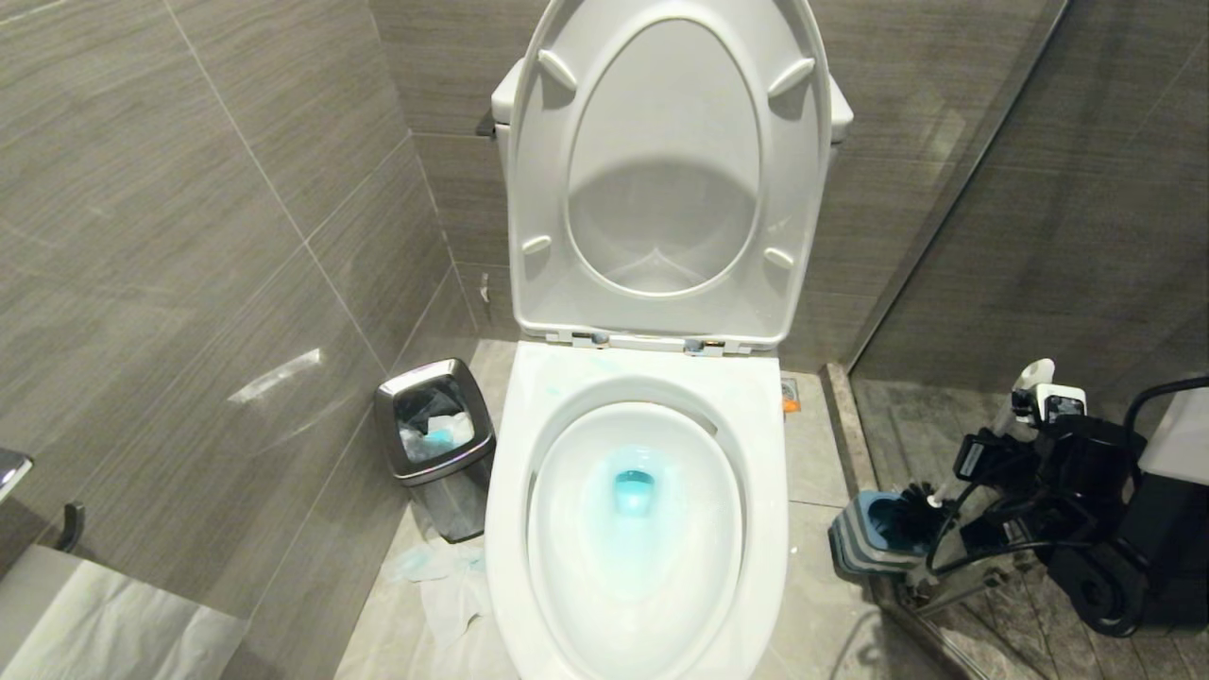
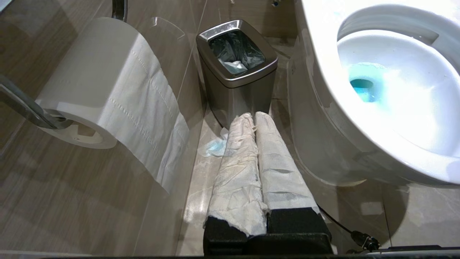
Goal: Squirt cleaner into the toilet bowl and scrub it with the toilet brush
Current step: Put the toilet brush back
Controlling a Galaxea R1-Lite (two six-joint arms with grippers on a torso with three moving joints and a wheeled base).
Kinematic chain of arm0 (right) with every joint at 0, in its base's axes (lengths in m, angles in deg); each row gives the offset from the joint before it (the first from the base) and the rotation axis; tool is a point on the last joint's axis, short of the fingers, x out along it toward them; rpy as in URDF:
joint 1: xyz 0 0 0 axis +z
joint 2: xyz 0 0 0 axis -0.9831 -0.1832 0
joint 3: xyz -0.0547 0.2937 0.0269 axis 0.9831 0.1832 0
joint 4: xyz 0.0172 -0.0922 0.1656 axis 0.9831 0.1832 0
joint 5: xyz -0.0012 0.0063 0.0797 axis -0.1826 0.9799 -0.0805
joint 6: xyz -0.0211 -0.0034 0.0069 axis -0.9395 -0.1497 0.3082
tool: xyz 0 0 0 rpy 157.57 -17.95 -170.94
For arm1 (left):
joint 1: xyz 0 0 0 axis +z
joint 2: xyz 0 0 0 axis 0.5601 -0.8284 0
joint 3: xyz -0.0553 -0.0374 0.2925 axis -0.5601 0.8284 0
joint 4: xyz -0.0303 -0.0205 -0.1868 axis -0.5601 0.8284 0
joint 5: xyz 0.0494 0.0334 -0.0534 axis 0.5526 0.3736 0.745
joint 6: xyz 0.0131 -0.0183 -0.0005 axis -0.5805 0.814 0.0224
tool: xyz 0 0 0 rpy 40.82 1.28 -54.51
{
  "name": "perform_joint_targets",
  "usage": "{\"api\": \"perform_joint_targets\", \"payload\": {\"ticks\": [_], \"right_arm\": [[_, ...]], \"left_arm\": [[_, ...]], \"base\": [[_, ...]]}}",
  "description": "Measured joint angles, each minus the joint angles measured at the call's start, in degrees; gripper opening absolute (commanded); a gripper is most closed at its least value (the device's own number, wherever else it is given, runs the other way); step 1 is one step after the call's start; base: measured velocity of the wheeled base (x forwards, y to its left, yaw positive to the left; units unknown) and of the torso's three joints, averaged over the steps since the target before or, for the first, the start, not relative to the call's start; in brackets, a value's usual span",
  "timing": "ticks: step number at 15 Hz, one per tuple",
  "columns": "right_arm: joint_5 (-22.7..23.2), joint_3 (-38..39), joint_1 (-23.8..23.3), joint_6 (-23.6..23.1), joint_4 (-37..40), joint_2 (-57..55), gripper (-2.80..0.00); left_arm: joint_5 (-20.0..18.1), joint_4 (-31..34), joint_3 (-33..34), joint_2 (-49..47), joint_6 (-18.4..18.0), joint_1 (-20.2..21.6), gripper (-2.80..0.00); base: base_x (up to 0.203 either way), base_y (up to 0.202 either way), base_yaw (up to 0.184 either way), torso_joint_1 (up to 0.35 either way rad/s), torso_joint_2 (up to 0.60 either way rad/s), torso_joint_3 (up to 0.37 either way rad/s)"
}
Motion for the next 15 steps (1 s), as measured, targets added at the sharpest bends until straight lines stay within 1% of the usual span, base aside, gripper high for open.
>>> {"api": "perform_joint_targets", "payload": {"ticks": [3,5,15], "right_arm": [[-0.01,-0.67,-0.07,-0.11,0.05,-0.54,-2.8],[0.05,-1.05,-0.09,-0.17,0.05,-0.85,-2.8],[0.04,-3.21,-0.09,-0.45,0.3,-2.49,-2.8]], "left_arm": [[-0.02,0.02,0.0,0.0,-0.01,0.0,-2.8],[-0.01,0.08,0.0,0.0,0.0,0.0,-2.8],[0.0,0.06,0.0,0.0,-0.06,0.0,-2.8]], "base": [[0.0,0.0,0.0,0.0,0.0,0.0],[0.0,0.0,0.0,0.004,0.0,-0.102],[0.0,0.0,0.0,0.001,0.0,-0.188]]}}
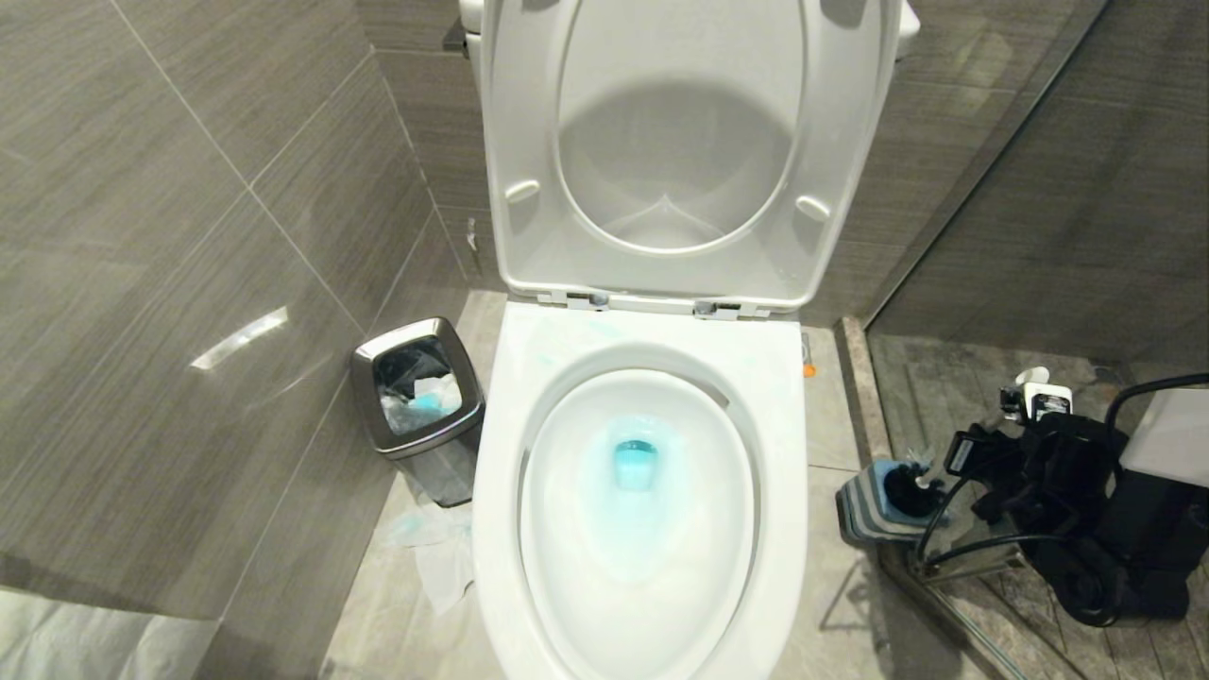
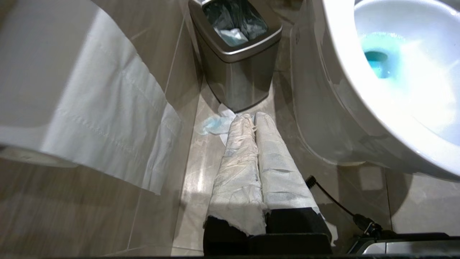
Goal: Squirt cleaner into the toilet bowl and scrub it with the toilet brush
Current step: Put the toilet brush back
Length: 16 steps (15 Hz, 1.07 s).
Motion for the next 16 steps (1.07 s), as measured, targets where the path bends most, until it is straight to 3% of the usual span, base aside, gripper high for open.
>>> {"api": "perform_joint_targets", "payload": {"ticks": [16], "right_arm": [[0.08,0.04,0.0,-2.52,-0.2,-0.44,-2.8]], "left_arm": [[0.06,0.05,0.0,0.0,0.27,0.0,-2.8]], "base": [[0.0,0.0,0.0,0.002,0.0,-0.015]]}}
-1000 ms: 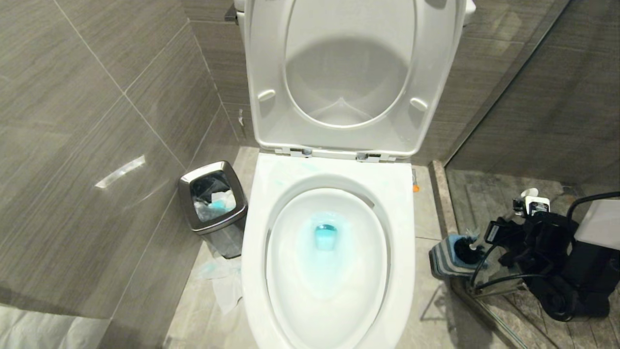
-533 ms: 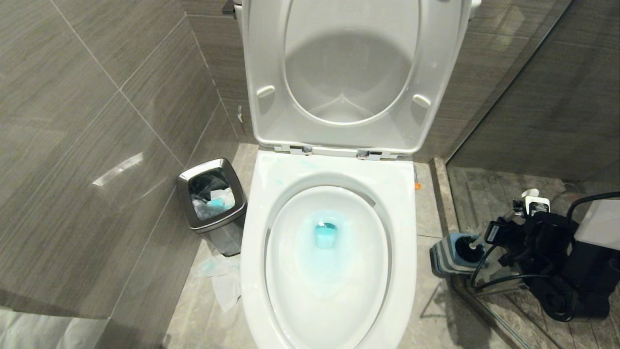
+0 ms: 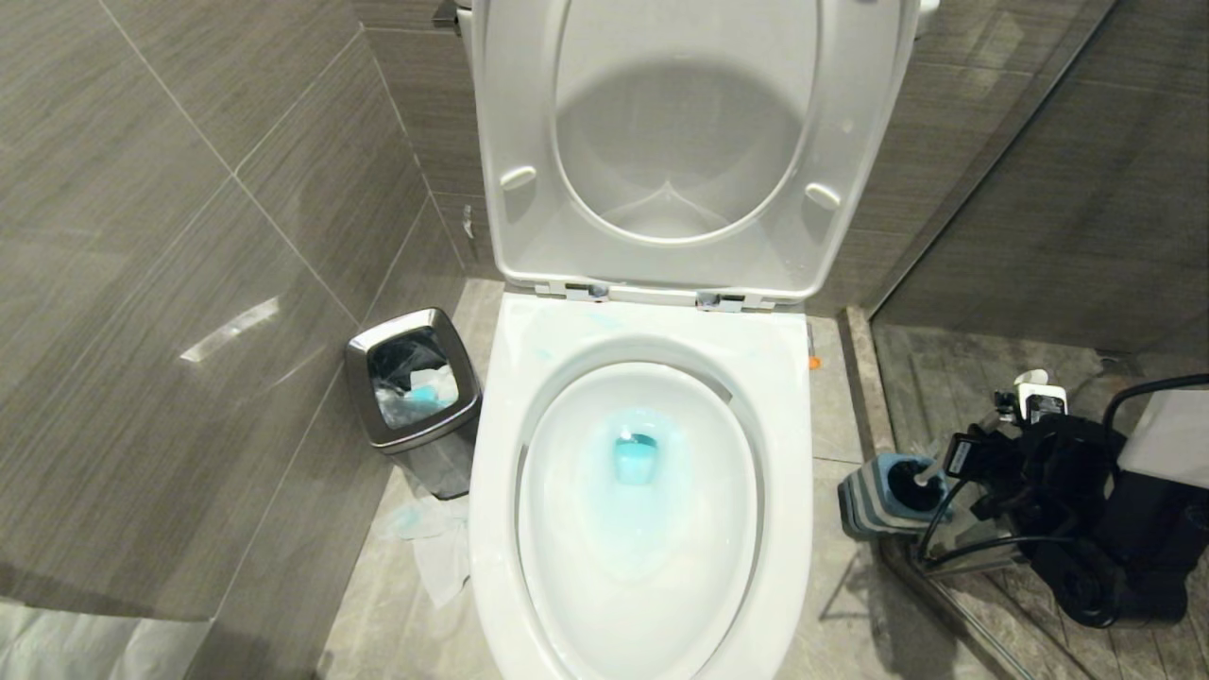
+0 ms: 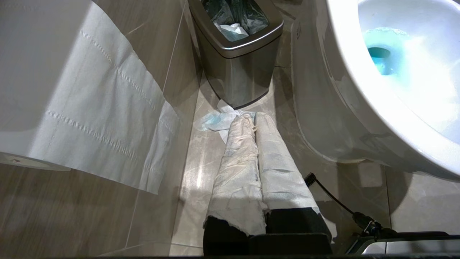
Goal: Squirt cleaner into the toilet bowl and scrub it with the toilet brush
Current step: Put the toilet brush back
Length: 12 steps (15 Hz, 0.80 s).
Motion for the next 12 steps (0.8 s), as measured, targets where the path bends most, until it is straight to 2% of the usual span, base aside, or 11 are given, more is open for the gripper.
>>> {"api": "perform_joint_targets", "payload": {"ticks": [4,12], "right_arm": [[2.55,-0.03,-0.02,0.02,0.0,-0.3,-2.8],[2.34,0.49,-0.05,-0.72,-0.07,-1.55,-2.8]], "left_arm": [[0.01,-0.09,0.0,0.0,-0.11,0.0,-2.8],[0.05,-0.16,0.0,0.0,-0.2,0.0,-2.8]], "base": [[0.0,0.0,0.0,0.0,0.0,0.0],[0.0,0.0,0.0,0.0,0.0,0.0]]}}
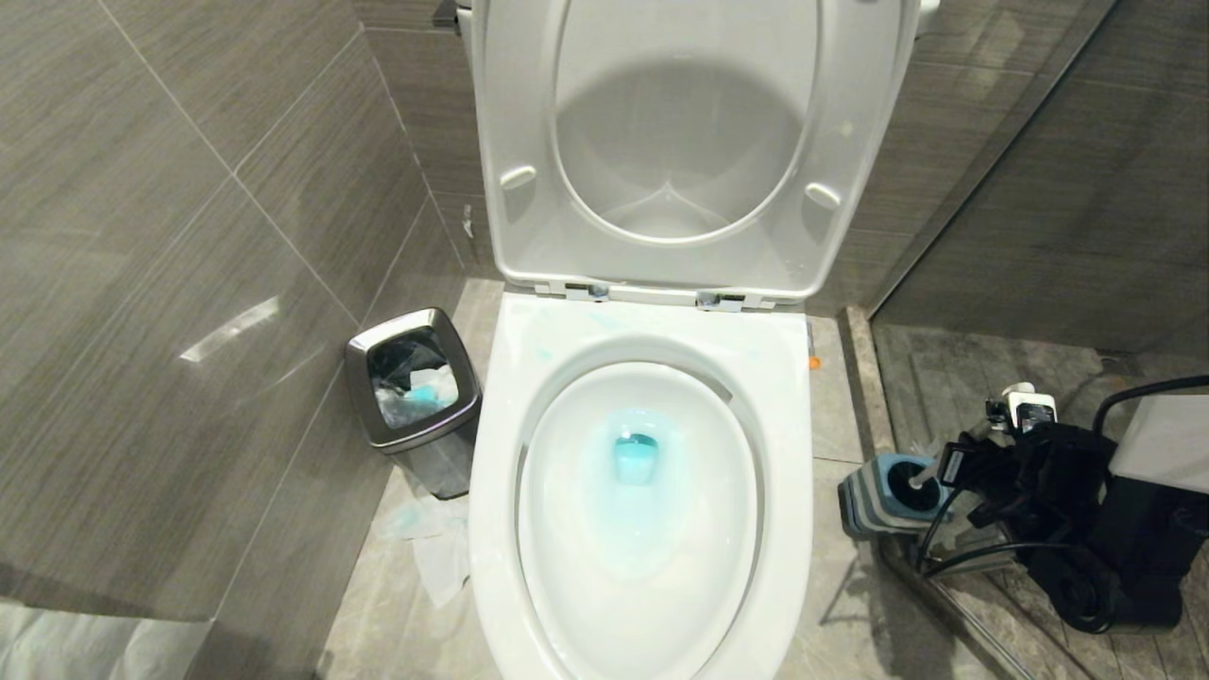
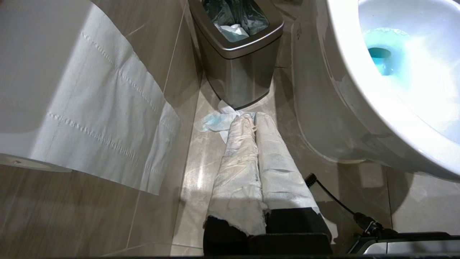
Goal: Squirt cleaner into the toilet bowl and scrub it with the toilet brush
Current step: Put the toilet brush back
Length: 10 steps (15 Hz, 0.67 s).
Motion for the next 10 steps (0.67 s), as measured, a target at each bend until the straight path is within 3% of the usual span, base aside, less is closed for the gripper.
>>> {"api": "perform_joint_targets", "payload": {"ticks": [10], "right_arm": [[0.4,-0.61,-0.17,-0.68,0.1,0.02,-2.8]], "left_arm": [[0.0,-0.01,0.0,0.0,0.02,0.0,-2.8]], "base": [[0.0,0.0,0.0,0.0,0.0,0.0]]}}
